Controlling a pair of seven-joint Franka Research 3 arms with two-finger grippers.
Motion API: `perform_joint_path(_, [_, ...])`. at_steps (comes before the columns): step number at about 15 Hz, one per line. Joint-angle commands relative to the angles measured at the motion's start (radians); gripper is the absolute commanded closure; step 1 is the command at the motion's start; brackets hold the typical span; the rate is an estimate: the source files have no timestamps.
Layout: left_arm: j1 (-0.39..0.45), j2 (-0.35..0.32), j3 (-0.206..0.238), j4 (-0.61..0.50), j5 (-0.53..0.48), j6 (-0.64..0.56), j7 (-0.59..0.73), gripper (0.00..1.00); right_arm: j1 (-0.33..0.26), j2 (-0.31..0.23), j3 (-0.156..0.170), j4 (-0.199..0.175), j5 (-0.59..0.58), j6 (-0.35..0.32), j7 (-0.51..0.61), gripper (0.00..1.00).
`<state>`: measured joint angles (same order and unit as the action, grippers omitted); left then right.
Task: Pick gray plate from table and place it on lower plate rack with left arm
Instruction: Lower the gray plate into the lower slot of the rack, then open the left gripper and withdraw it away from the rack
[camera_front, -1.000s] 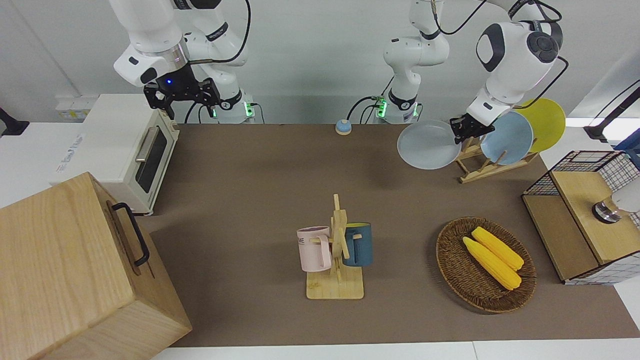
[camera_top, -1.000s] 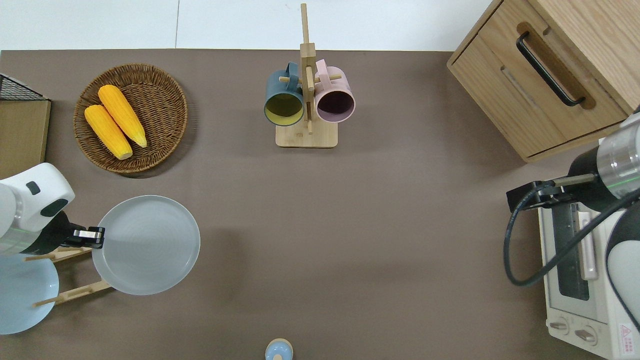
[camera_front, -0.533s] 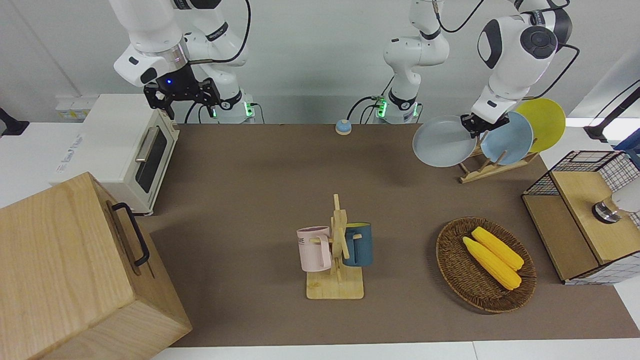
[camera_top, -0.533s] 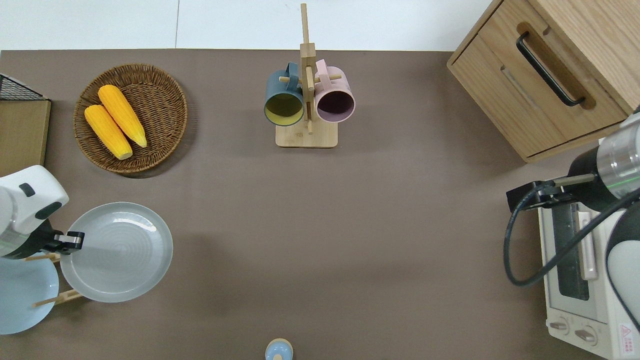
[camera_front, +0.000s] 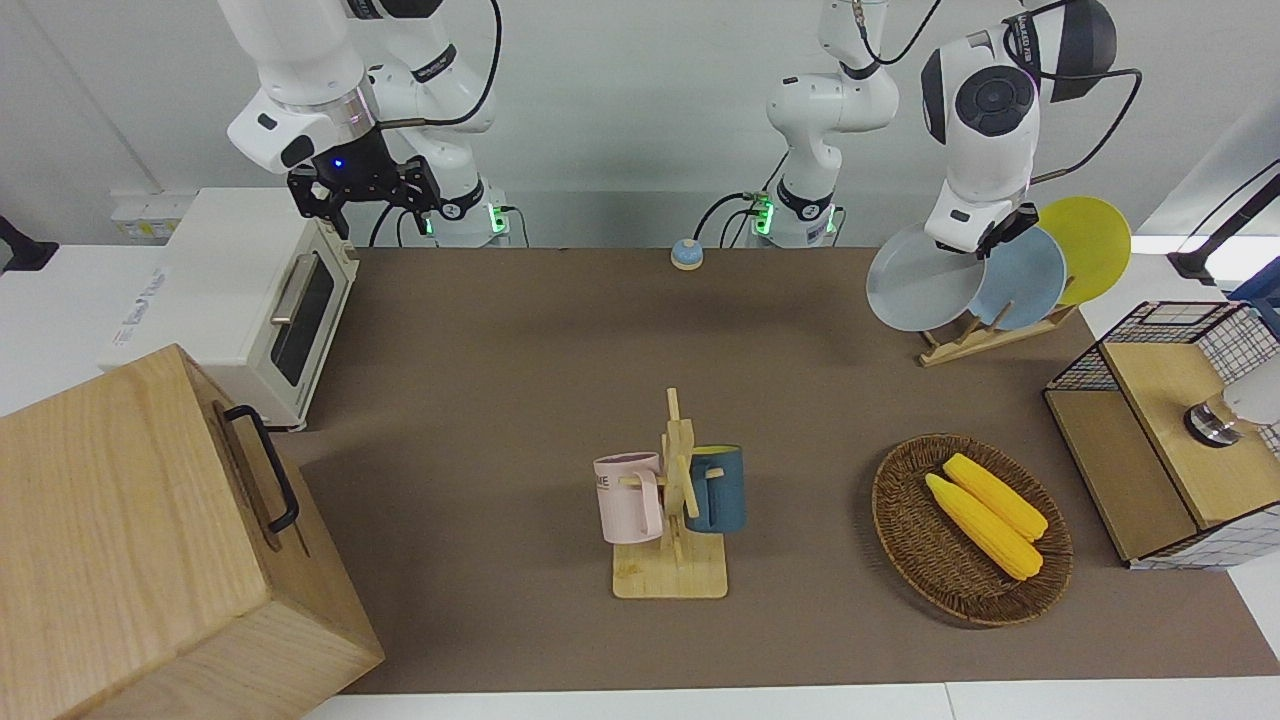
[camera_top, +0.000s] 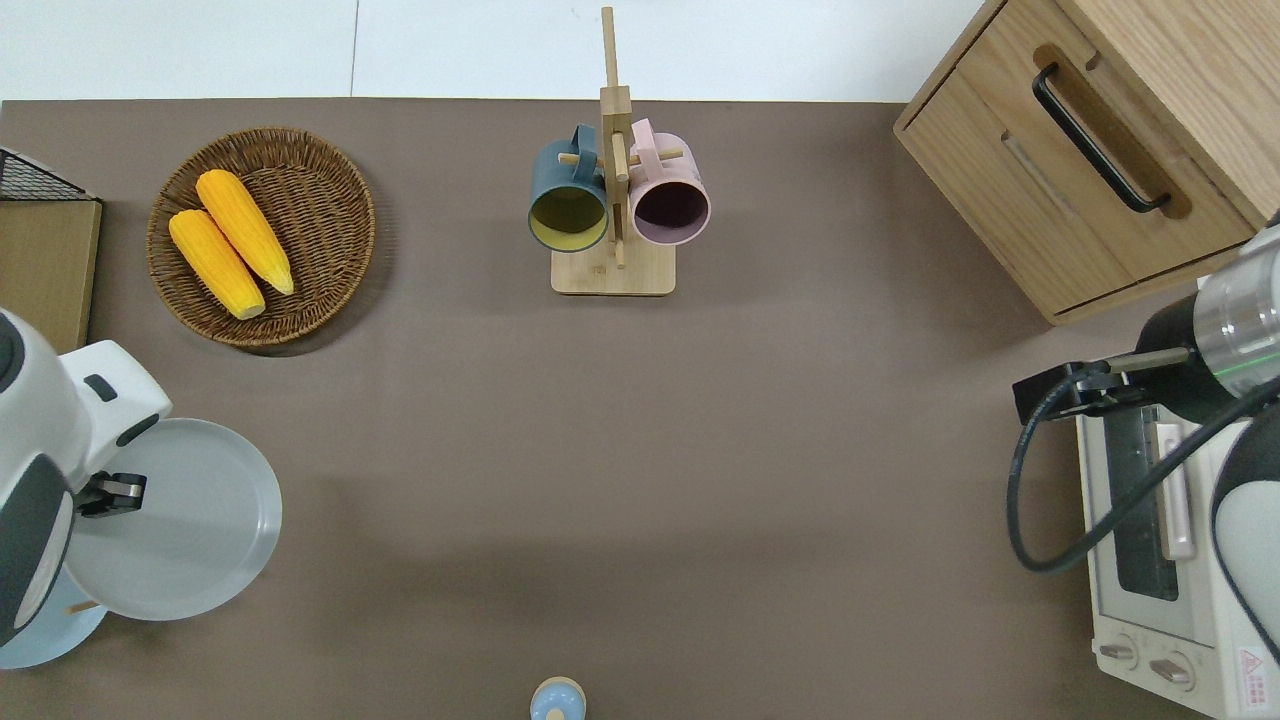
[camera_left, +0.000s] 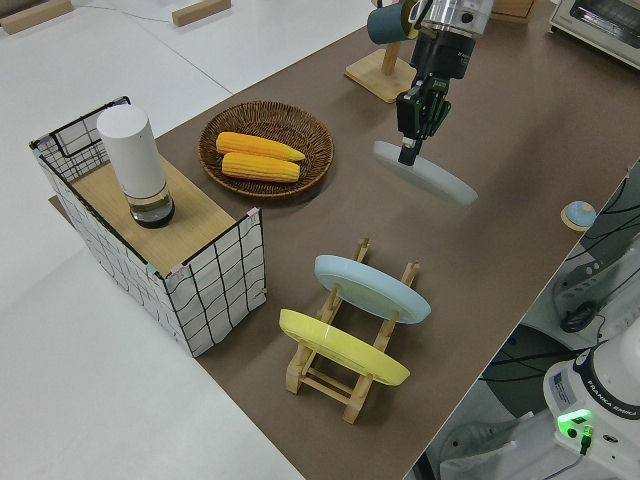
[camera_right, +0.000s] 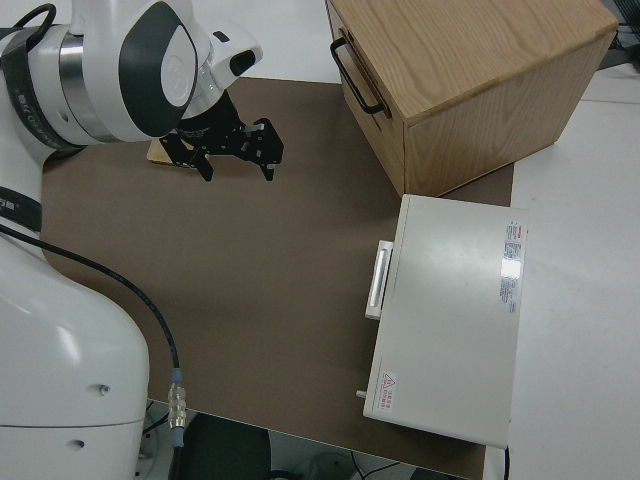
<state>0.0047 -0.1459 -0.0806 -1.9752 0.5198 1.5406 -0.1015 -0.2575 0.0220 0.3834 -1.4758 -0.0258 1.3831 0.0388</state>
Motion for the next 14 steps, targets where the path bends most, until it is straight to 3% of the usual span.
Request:
perform_joint_path(1, [-0.012, 0.017, -0.028, 0.007, 0.121, -0.06, -0.104, 1.0, -0.025, -0.002, 0.022, 0.006, -0.006, -0.012, 0.012, 0.017])
perform_joint_path(5, [-0.014, 0.022, -0.042, -0.045, 0.222, -0.085, -0.213, 1.0, -0.025, -0.002, 0.02, 0.008, -0.006, -0.013, 0.012, 0.017])
perform_joint_path(14, [-0.014, 0.04, -0.07, -0.16, 0.321, -0.088, -0.415, 1.0, -0.025, -0.002, 0.02, 0.008, -0.006, -0.012, 0.012, 0.017])
